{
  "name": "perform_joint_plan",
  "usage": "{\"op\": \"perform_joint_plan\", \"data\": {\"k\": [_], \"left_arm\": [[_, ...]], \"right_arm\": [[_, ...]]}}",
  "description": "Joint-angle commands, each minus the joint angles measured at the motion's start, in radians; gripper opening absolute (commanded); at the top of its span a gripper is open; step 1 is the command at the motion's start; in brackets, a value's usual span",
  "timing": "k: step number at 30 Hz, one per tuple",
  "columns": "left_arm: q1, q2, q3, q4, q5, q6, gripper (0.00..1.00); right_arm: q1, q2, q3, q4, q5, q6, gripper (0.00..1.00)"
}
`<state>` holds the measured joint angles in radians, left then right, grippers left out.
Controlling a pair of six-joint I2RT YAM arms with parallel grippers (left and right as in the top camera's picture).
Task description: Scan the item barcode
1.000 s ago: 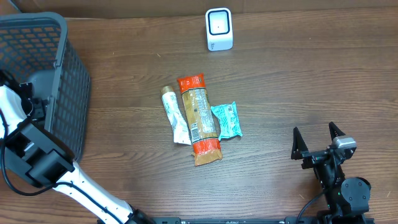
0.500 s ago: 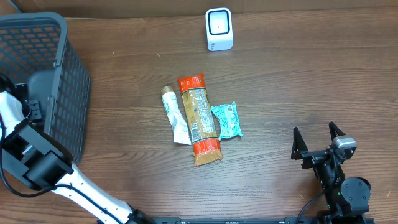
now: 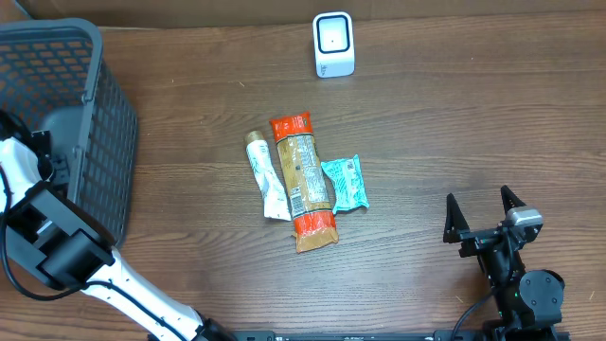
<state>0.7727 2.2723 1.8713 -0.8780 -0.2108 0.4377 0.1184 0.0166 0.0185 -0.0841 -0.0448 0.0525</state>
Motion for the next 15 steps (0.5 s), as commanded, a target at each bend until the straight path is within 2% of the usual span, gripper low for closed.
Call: {"op": "perform_joint_plan", "data": {"k": [1,5,9,11,15], "left_arm": [[-0.048,-0.092,0.064,-0.020,0.154,-0.142,0.04],[-0.090,-0.255,0.201,-0.092,0.159,-0.317,0.04],[-0.146,-0.412,0.283,-0.119,0.163,-0.432,0.04],[-0.189,-0.500,0.296,-0.140,0.206,-0.467,0.04],[-0.307,-0.630,0.296,-0.233,0.399,-0.472,0.04]], "right_arm": [[-0.002,-0.004,-0.010,0.004,0.002,0.003,1.00],[-0.002,-0.004,-0.010,0.004,0.002,0.003,1.00],[-0.002,-0.004,-0.010,0.004,0.002,0.003,1.00],[-0.002,-0.004,-0.010,0.004,0.002,0.003,1.00],[-0.002,-0.004,-0.010,0.004,0.002,0.003,1.00]]}}
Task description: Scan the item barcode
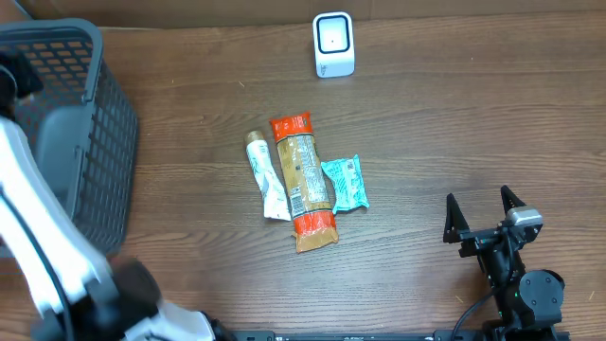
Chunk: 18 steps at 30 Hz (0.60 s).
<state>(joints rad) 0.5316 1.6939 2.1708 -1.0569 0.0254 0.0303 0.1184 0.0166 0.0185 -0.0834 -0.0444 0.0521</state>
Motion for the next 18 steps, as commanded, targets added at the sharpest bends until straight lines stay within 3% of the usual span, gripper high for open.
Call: {"op": "perform_joint_plan", "data": {"k": [1,7,11,18], "left_arm": [[-0.117,-0.068,-0.005,-0.106,0.169,-0.068,0.04],[-0.423,-0.044,-0.151,-0.325,-0.001,-0.200,0.04],[-0.570,-0.026,-0.496,-0.166,-0.006,-0.301,0.04],[-0.602,-0.024,-0.958,0.179,-0.007,-0.472,0.04]], "right_arm": [[-0.002,-0.004,-0.010,0.003,0.002,0.003,1.00],[-0.002,-0.004,-0.010,0.003,0.002,0.003,1.00],[-0.002,-0.004,-0.010,0.003,0.002,0.003,1.00],[-0.002,-0.004,-0.010,0.003,0.002,0.003,1.00]]}}
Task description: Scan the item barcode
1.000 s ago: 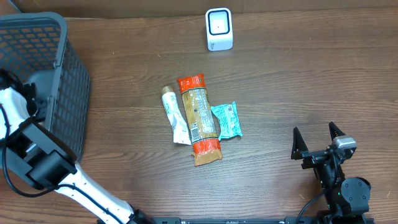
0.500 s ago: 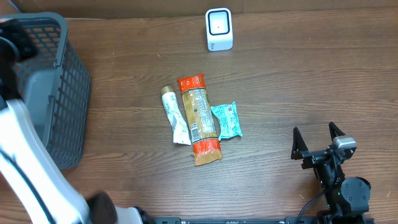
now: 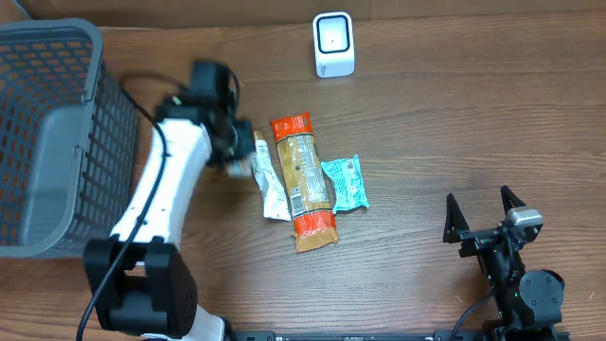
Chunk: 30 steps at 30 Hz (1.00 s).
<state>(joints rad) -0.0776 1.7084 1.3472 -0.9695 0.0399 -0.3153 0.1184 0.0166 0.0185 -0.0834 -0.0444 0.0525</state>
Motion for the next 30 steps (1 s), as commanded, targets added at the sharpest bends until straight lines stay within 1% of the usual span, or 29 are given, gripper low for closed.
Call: {"op": "perform_joint_plan", "data": {"k": [1,5,6,7,8,10,11,14,16,18,20,22,25,27,29,30], "left_arm": [[0.007,-0.039,-0.176,0.127,-0.022,-0.137,0.04],[0.007,-0.039,-0.306,0.259,-0.027,-0.164,0.04],[0.007,-0.039,-0.335,0.297,-0.026,-0.170,0.06],[0.007,-0.039,-0.364,0.335,-0.029,-0.169,0.10],[0.007,-0.039,-0.385,0.364,-0.029,-0.169,0.20],[0.010,-0.039,-0.421,0.418,-0.029,-0.166,0.85],[0.012,-0.039,-0.431,0.435,-0.029,-0.151,1.00],[0.012,-0.042,-0.415,0.422,-0.029,-0.129,1.00],[0.013,-0.050,-0.372,0.386,-0.028,-0.113,1.00],[0.014,-0.069,-0.292,0.320,-0.021,-0.098,1.00],[0.018,-0.096,-0.193,0.243,-0.008,-0.066,1.00],[0.027,-0.129,-0.053,0.136,0.011,0.006,1.00],[0.037,-0.162,0.170,-0.023,0.002,0.087,1.00],[0.037,-0.174,0.289,-0.067,0.002,0.099,1.00],[0.037,-0.177,0.380,-0.066,0.001,0.099,1.00],[0.037,-0.178,0.435,-0.065,0.002,0.099,1.00]], "right_arm": [[-0.002,-0.004,-0.010,0.003,0.002,0.003,1.00],[-0.002,-0.004,-0.010,0.003,0.002,0.003,1.00],[-0.002,-0.004,-0.010,0.003,0.002,0.003,1.00],[-0.002,-0.004,-0.010,0.003,0.002,0.003,1.00],[-0.002,-0.004,-0.010,0.003,0.002,0.003,1.00],[-0.002,-0.004,-0.010,0.003,0.002,0.003,1.00],[-0.002,-0.004,-0.010,0.003,0.002,0.003,1.00],[-0.002,-0.004,-0.010,0.003,0.002,0.003,1.00],[-0.002,-0.004,-0.010,0.003,0.002,0.003,1.00],[-0.002,-0.004,-0.010,0.003,0.002,0.003,1.00],[-0.002,-0.004,-0.010,0.003,0.002,0.003,1.00],[-0.002,-0.004,-0.010,0.003,0.002,0.003,1.00],[-0.002,-0.004,-0.010,0.052,0.001,0.003,1.00],[-0.002,-0.004,-0.010,0.066,-0.014,0.003,1.00],[-0.002,-0.004,-0.010,0.114,-0.060,0.007,1.00],[-0.002,-0.004,-0.004,0.184,-0.169,0.031,1.00]]}}
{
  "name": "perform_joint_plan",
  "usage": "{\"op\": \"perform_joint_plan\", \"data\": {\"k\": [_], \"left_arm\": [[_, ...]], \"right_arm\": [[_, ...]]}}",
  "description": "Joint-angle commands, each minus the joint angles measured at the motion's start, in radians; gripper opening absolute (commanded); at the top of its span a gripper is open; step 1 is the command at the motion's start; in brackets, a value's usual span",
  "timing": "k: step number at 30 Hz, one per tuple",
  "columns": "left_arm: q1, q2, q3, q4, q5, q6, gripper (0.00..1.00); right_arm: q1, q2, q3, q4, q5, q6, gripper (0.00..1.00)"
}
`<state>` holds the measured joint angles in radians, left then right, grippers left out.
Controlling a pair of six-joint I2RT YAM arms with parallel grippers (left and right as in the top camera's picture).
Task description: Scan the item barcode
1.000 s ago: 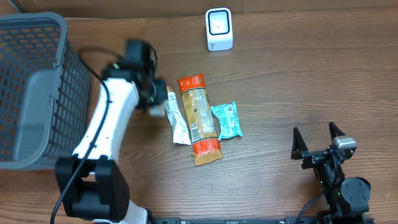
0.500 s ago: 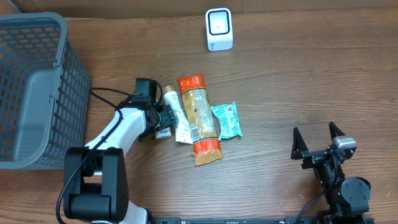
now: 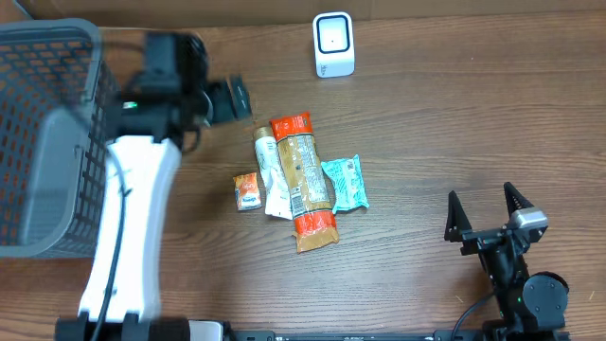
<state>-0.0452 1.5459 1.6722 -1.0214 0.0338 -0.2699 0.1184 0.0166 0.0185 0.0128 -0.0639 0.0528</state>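
Note:
A small orange packet [image 3: 247, 190] lies on the table just left of a white tube [image 3: 268, 175]. Beside them are a long orange-and-brown bar [image 3: 303, 185] and a teal packet [image 3: 344, 183]. The white scanner [image 3: 333, 44] stands at the back centre. My left gripper [image 3: 231, 98] hangs behind and left of the pile, with nothing in it and looking open. My right gripper [image 3: 487, 216] stays open at the front right, away from every item.
A grey mesh basket [image 3: 57, 133] fills the left side, next to the left arm [image 3: 133, 208]. A brown edge runs along the back of the wooden table [image 3: 454, 123].
The left gripper was beside the white tube's top end and is now farther back and left. A small orange packet now lies left of the tube. The right arm has not moved.
At first the left arm reached into the basket and three items lay on the table. Then it was blurred above the basket, then over the table beside the white tube. Now a fourth item, the orange packet, lies by the tube and the gripper is clear of it.

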Motion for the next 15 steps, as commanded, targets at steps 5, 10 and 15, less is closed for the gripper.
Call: {"op": "perform_joint_plan", "data": {"k": [5,10,15], "left_arm": [[0.006,-0.013,0.137,-0.007,0.007,0.054,1.00],[0.006,-0.013,0.137,-0.018,0.008,0.053,1.00],[0.006,-0.012,0.137,-0.018,0.008,0.053,1.00]], "right_arm": [[-0.002,0.030,0.103,0.074,-0.290,0.153,1.00],[-0.002,0.227,0.358,-0.100,-0.442,0.161,1.00],[-0.001,0.611,0.661,-0.336,-0.734,0.161,1.00]]}}
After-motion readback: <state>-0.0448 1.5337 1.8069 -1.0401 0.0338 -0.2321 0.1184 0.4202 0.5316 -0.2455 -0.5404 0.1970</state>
